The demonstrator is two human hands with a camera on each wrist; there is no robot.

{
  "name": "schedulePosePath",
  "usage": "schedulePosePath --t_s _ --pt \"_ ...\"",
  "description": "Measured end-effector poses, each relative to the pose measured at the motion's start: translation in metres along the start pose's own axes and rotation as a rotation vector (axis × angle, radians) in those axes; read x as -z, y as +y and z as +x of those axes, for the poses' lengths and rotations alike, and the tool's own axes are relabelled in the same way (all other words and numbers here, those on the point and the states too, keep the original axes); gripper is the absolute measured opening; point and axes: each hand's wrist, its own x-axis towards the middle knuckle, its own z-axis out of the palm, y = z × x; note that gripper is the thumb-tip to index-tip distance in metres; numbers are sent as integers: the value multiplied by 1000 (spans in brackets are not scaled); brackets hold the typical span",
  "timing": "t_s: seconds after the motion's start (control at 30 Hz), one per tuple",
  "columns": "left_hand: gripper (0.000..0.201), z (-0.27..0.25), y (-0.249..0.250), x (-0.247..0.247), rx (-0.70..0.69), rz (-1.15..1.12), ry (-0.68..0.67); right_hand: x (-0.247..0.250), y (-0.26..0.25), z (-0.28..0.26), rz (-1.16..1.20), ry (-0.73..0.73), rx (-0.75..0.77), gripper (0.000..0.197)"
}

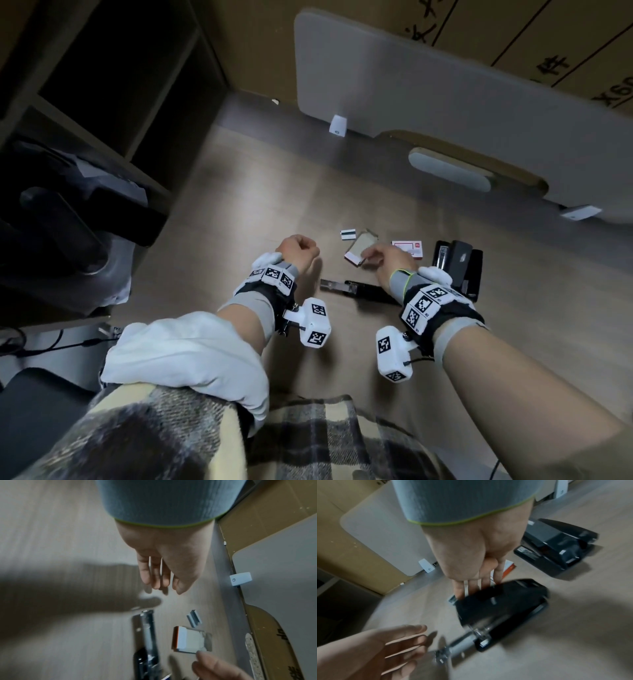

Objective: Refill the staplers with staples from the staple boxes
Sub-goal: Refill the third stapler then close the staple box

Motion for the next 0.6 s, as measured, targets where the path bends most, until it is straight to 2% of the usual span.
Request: schedulePosePath --t_s 0.13,0.2,0.3,0.37,0.47,0.6 --pt "11 15 12 4 -4 -37 -49 9 -27 30 -46 56 59 35" --pt "11 22 11 7 -3 -51 -40 7 -39 44 -156 70 96 43" --pt "2 33 5 15 35 -51 -6 0 -55 63 -355 61 109 50" --pt "8 42 1 15 68 -55 0 -9 -57 73 -429 51 98 49" --pt "20 50 6 15 79 -46 -27 -16 -55 86 -428 76 60 42" --pt "22 53 14 13 104 -16 -39 -11 -56 93 -443 24 30 20"
